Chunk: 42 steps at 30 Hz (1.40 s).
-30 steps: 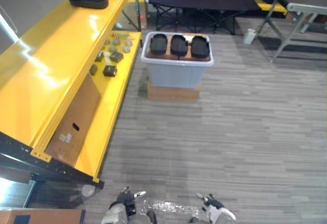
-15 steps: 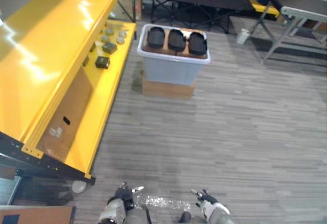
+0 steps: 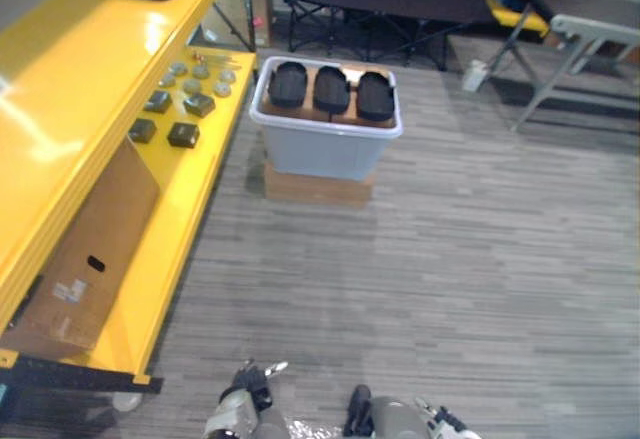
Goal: Walk over and take plastic housings, then place them on the shelf
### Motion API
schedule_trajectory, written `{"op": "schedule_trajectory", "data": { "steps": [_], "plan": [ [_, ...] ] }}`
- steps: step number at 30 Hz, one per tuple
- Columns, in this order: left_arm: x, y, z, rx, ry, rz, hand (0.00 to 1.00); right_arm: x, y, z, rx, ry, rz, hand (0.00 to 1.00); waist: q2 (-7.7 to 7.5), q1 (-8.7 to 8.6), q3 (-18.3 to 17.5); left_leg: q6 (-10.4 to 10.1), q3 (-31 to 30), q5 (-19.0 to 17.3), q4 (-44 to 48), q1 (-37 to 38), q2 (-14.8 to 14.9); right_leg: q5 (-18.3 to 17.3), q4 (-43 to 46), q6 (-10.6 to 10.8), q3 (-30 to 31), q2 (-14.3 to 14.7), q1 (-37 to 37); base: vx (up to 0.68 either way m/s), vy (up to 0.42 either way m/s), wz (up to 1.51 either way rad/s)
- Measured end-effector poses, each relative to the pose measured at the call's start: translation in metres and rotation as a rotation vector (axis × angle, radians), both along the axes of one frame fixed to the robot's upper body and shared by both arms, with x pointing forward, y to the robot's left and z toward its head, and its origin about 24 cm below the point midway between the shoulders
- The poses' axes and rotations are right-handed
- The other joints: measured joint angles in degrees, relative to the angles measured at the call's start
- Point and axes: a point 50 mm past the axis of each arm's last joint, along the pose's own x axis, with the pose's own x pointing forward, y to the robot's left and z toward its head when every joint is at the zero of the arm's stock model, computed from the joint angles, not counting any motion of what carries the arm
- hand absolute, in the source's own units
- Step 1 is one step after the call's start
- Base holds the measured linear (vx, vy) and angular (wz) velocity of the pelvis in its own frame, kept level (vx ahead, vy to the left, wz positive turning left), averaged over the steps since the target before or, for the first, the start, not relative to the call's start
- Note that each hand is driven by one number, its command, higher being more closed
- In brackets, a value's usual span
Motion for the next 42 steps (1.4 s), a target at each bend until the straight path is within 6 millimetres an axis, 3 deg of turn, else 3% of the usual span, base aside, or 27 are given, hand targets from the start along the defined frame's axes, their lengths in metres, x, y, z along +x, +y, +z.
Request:
{"op": "schedule_trajectory", "data": {
  "steps": [4,6,8,9,10,12,13,15,16,18,19,20,22,23,24,25,27,30,31,32,34,35,36,37,40,41,42],
  "plan": [
    [-0.015,0.025,-0.002,0.025,0.007,0.094,0.0,0.04,0.005,0.013,-0.08,-0.127,0.125,0.0,-0.93,2.26,0.3,1.0,0.8,0.0,-16.0,-5.1,-4.0,-2.6,-3.8,1.4,1.8,-2.5,6.9,0.4,0.018,-0.24],
    [-0.042,0.042,-0.009,0.025,0.062,0.163,0.0,0.07,0.008,0.028,-0.125,-0.243,0.191,0.0,-1.45,3.92,0.6,1.5,0.6,4.5,-30.4,-6.6,-6.0,-5.5,-2.9,4.0,3.8,-4.3,8.9,0.44,0.191,-0.5],
    [-0.074,0.053,-0.016,0.062,0.155,0.138,0.0,0.09,0.012,0.039,-0.143,-0.31,0.248,0.0,-2.02,5.49,0.4,2.2,1.0,12.9,-34.0,-5.0,-6.7,-9.2,-0.7,6.3,6.0,-5.8,11.3,0.5,0.249,-0.53],
    [-0.1,0.063,-0.021,0.092,0.242,0.118,0.0,0.104,0.024,0.046,-0.126,-0.364,0.272,0.0,-4.63,5.78,-0.3,3.9,2.6,8.7,-29.4,-5.4,-7.8,-10.1,-1.5,5.5,7.6,-7.3,12.9,0.46,0.189,-0.31],
    [-0.104,0.064,-0.021,0.099,0.259,0.106,0.0,0.109,0.025,0.05,-0.126,-0.383,0.273,0.0,-5.34,6.29,-0.4,3.9,2.6,6.7,-27.5,-6.0,-7.8,-9.6,-2.0,4.8,8.0,-7.3,13.3,0.56,0.234,-0.13],
    [-0.104,0.07,-0.021,0.135,0.279,0.044,0.0,0.116,0.027,0.054,-0.108,-0.41,0.248,0.0,-8.67,7.32,-0.7,5.2,2.6,1.2,-23.7,-6.1,-9.3,-7.2,1.8,7.6,8.6,-9.3,13.0,0.64,0.303,0.08],
    [-0.101,0.071,-0.02,0.147,0.272,0.026,0.0,0.114,0.028,0.052,-0.1,-0.395,0.24,0.0,-8.99,7.29,-0.9,5.5,2.7,-0.5,-23.9,-4.6,-9.8,-5.3,10.1,9.7,8.9,-10.5,9.9,0.52,0.239,0.08],
    [-0.099,0.073,-0.02,0.17,0.266,0.0,0.0,0.102,0.032,0.041,-0.074,-0.324,0.248,0.0,-7.72,5.72,-0.1,6.2,2.4,-2.4,-26.0,1.5,-10.5,-1.3,30.7,11.2,10.5,-12.6,1.4,0.46,0.147,0.16],
    [-0.099,0.071,-0.02,0.193,0.275,-0.058,0.0,0.088,0.032,0.031,-0.058,-0.259,0.255,0.0,-7.04,4.67,0.0,6.5,2.1,-2.8,-28.5,6.1,-10.6,-4.2,36.7,9.4,10.5,-12.4,-2.3,0.54,0.096,0.26],
    [-0.102,0.07,-0.022,0.201,0.295,-0.074,0.0,0.059,0.031,0.018,-0.048,-0.162,0.28,0.0,-5.44,4.35,-0.2,6.5,1.6,-2.8,-33.1,11.5,-10.1,-6.4,33.0,6.0,8.7,-10.1,-8.1,0.59,-0.007,0.33],
    [-0.102,0.071,-0.021,0.216,0.299,-0.074,0.0,0.041,0.032,0.01,-0.039,-0.105,0.287,0.0,-4.41,3.06,-0.1,6.4,0.0,-2.7,-34.7,13.3,-9.3,-7.0,24.8,4.6,5.9,-8.6,-10.5,0.72,-0.118,0.64],
    [-0.1,0.072,-0.021,0.226,0.293,-0.077,0.0,0.044,0.026,0.013,-0.056,-0.13,0.262,0.0,-3.53,2.1,0.0,5.6,-0.9,-3.0,-35.3,14.5,-8.3,-5.5,15.1,4.5,3.9,-7.5,-12.8,0.49,-0.122,0.66],
    [-0.101,0.073,-0.021,0.242,0.303,-0.095,0.0,0.042,0.022,0.013,-0.055,-0.114,0.244,0.0,-3.42,1.77,-0.1,4.0,-1.1,-3.8,-35.2,15.8,-7.9,1.3,3.4,3.5,3.7,-6.7,-13.3,0.4,-0.167,0.48],
    [-0.103,0.078,-0.02,0.262,0.312,-0.096,0.0,0.036,0.023,0.01,-0.053,-0.097,0.243,0.0,-4.54,1.81,-0.3,1.0,-2.4,-5.9,-33.7,17.1,-8.5,12.0,-5.4,3.3,4.6,-6.5,-13.0,0.5,-0.248,0.74],
    [-0.1,0.082,-0.019,0.269,0.308,-0.068,0.0,0.03,0.019,0.009,-0.071,-0.08,0.249,0.0,-4.58,1.47,0.2,-0.3,-4.8,-8.5,-31.5,17.5,-7.9,16.9,-3.0,3.0,5.9,-6.3,-13.1,0.42,-0.241,0.7],
    [-0.091,0.073,-0.018,0.219,0.257,0.009,0.0,0.027,0.007,0.009,-0.094,-0.052,0.246,0.0,-1.91,1.67,-1.1,-0.3,-6.6,-9.0,-30.5,17.4,-5.5,15.9,-0.1,2.3,5.0,-4.9,-13.5,0.34,-0.203,0.58],
    [-0.041,0.043,-0.008,0.152,0.088,0.015,0.0,0.018,0.001,0.006,-0.068,0.001,0.205,0.0,-1.34,1.73,-2.7,0.0,-7.4,-8.2,-31.9,18.1,-2.8,10.5,1.0,2.0,3.4,-3.0,-13.1,0.33,-0.199,0.23],
    [-0.019,0.012,-0.004,0.078,0.048,-0.014,0.0,0.02,0.014,0.004,-0.006,-0.014,0.152,0.0,-3.25,0.78,-3.6,2.4,-7.5,-3.9,-26.8,16.1,-2.9,7.6,2.1,1.6,3.6,-2.6,-13.2,0.22,-0.198,-0.16],
    [-0.021,0.008,-0.006,0.068,0.061,-0.019,0.0,0.019,0.019,0.003,0.012,-0.014,0.14,0.0,-3.3,-0.16,-3.3,3.8,-8.7,-0.6,-19.9,13.3,-2.7,6.7,1.8,1.6,3.5,-1.9,-11.7,0.21,-0.162,-0.16],
    [-0.02,0.008,-0.006,0.07,0.059,-0.02,0.0,0.018,0.02,0.002,0.012,-0.009,0.137,0.0,-3.28,-0.21,-3.3,3.4,-9.6,1.9,-15.8,11.6,-2.4,6.2,1.6,1.4,3.4,-1.7,-10.8,0.21,-0.131,-0.15],
    [-0.023,0.017,-0.006,0.101,0.07,-0.027,0.0,0.015,0.016,0.002,-0.018,0.011,0.151,0.0,-3.08,0.15,-2.7,-0.7,-10.5,15.9,-4.0,7.2,-0.8,5.3,-1.7,0.6,4.4,0.3,-5.4,0.24,-0.054,-0.25],
    [-0.026,0.023,-0.007,0.113,0.076,-0.022,0.0,0.013,0.016,0.001,-0.022,0.015,0.155,0.0,-3.53,0.15,-2.8,-1.2,-10.2,14.7,-2.0,6.1,-0.7,5.2,-3.0,0.5,4.6,0.5,-3.9,0.26,0.011,-0.16],
    [-0.027,0.028,-0.007,0.11,0.076,-0.009,0.0,0.011,0.012,0.001,-0.046,0.02,0.142,0.0,-2.72,0.16,-2.5,-0.2,-8.7,6.9,-1.2,3.7,-0.9,5.1,-5.1,0.5,5.0,0.5,-1.9,0.26,0.038,-0.08],
    [-0.03,0.03,-0.009,0.097,0.084,-0.001,0.0,0.013,0.006,0.003,-0.065,0.013,0.13,0.0,-1.81,0.18,-1.8,0.1,-5.5,2.7,-4.8,2.1,-1.0,5.1,-7.2,0.5,5.5,0.4,0.1,0.26,0.034,-0.1],
    [-0.045,0.038,-0.012,0.083,0.089,0.027,0.0,0.018,0.005,0.005,-0.082,-0.024,0.109,0.0,-1.53,0.97,-1.7,0.7,0.8,1.6,-25.1,1.5,-1.0,4.0,-9.0,2.2,6.9,-1.2,2.5,0.27,0.142,-0.25],
    [-0.044,0.039,-0.012,0.082,0.078,0.029,0.0,0.02,0.004,0.006,-0.086,-0.034,0.11,0.0,-1.51,1.22,-1.7,0.6,1.1,2.4,-29.0,1.7,-1.0,3.7,-8.9,2.7,7.1,-1.6,2.7,0.21,0.233,-0.37],
    [-0.042,0.039,-0.011,0.085,0.058,0.028,0.0,0.023,0.003,0.008,-0.095,-0.052,0.113,0.0,-1.45,1.84,-1.6,0.2,1.4,6.3,-34.8,2.3,-0.9,3.2,-8.5,4.1,7.8,-2.3,2.9,0.25,0.284,-0.59]
  ]
}}
